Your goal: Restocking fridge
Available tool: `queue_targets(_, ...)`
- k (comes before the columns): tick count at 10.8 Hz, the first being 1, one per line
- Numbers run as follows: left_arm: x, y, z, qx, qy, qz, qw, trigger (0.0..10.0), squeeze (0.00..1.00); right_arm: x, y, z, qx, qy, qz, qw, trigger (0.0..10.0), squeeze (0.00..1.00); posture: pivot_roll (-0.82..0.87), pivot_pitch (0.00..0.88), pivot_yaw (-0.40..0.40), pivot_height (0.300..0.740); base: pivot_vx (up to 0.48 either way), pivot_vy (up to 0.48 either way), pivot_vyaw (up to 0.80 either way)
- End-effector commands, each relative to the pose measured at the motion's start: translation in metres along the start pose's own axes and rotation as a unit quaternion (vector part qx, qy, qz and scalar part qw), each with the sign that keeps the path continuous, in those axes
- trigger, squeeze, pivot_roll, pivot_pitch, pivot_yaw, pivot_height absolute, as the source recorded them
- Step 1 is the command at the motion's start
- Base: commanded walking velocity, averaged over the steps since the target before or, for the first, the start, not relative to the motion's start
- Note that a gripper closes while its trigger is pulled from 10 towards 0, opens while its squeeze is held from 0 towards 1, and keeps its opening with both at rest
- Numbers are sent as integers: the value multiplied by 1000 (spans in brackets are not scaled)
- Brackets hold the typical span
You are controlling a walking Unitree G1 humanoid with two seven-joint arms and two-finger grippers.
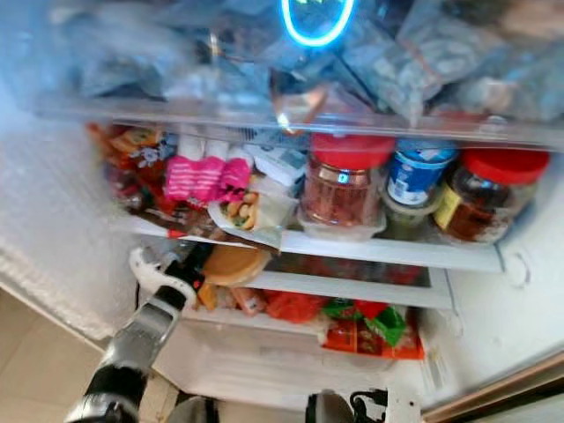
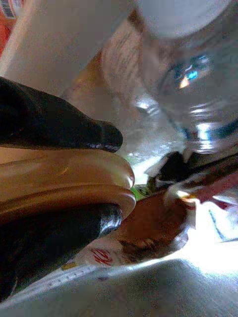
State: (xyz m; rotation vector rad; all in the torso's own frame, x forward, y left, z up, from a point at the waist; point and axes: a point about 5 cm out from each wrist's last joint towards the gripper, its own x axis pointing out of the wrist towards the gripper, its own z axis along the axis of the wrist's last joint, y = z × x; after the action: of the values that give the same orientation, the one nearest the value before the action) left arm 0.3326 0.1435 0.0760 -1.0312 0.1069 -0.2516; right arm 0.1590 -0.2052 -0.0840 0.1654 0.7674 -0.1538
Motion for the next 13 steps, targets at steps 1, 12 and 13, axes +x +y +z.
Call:
queue_targets(1, 3, 2, 2, 17, 0, 3, 1000, 10000, 0, -3, -3, -6, -1, 6, -2, 1000, 10000, 0, -124, 128, -6, 642, 0, 0, 0)
queue_targets(12, 36, -17, 9, 104, -2, 4, 995, 10000, 1000, -13, -12, -20, -3, 11, -8, 1000, 10000, 0, -178, 169, -17, 642, 0, 0, 0)
queue_targets(13, 36, -18, 10, 110, 2, -9, 994, 10000, 1000, -12, -10, -19, -1, 11, -8, 1000, 10000, 0, -172, 164, -13, 642, 0, 0, 0)
